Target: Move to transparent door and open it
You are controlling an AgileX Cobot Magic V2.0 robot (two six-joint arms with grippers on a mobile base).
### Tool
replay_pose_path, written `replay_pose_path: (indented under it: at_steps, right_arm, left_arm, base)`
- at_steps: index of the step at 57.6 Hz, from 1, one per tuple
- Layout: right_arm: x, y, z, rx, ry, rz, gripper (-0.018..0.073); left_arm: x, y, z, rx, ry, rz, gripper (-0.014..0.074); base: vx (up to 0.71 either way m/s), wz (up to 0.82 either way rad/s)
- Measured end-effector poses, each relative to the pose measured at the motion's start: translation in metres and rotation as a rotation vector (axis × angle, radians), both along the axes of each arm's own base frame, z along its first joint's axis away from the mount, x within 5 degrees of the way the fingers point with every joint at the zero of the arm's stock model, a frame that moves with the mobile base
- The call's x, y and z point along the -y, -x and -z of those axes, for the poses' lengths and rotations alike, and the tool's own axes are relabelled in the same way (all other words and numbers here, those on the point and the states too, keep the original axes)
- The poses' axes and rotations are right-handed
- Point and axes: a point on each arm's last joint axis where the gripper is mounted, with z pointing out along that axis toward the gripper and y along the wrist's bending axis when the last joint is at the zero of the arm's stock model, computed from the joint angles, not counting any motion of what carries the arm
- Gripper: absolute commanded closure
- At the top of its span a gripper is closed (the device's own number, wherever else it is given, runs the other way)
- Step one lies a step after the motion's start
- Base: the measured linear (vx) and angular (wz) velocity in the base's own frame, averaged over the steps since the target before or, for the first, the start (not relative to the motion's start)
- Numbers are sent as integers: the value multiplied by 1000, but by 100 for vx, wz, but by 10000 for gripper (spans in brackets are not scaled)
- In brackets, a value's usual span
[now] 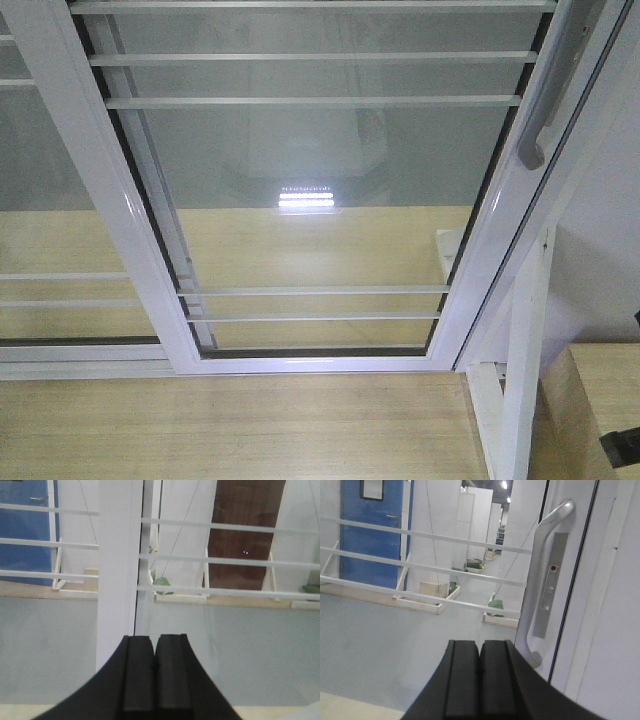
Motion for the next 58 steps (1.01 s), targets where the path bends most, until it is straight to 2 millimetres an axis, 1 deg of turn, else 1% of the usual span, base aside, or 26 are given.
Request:
replay_pose_path:
  at_steps: [4,6,11,16,24,31,36,41,44,51,58]
  right_arm:
    - [0,2,-10,6,-1,-2,559]
    - [0,3,-19,20,-4,-2,559]
    - [1,5,-44,23,-4,-5,559]
    - [-1,1,-67,-22,6,-8,559]
    - [-5,-19,-104,-87,20,-10,559]
    - [-10,-46,-129,-125,43,-9,559]
    - [-13,-66,-138,-134,62,-6,559]
    - [-16,-81,-142,-109,60,-2,559]
    - [-17,-88,-141,-101,57,0,559]
    - [-19,-100,-140,-93,34,3,557]
    - [-19,-101,-140,-90,3,2,542]
  left_arm:
    - [0,1,-8,11,11,4,598]
    - [0,2,-13,24,15,5,598]
    - [0,2,-34,53,21,4,598]
    - [1,-6,-52,28,23,4,598]
    - [2,-31,-85,-43,15,3,598]
    - [4,-60,-108,-89,-5,-1,598]
    - [5,-82,-118,-125,-10,-2,598]
    - [6,-98,-122,-152,-12,-4,598]
    - [7,-106,-121,-175,-13,-4,596]
    - [7,-114,-118,-197,-15,-6,585]
    - [7,-117,-116,-206,-16,-6,550]
  base:
    - [0,0]
    - [0,0]
    - [0,0]
    - [0,0]
    - [0,0]
    - [0,0]
    - [0,0]
    - [0,0]
    - [0,0]
    - [0,0]
    - [0,0]
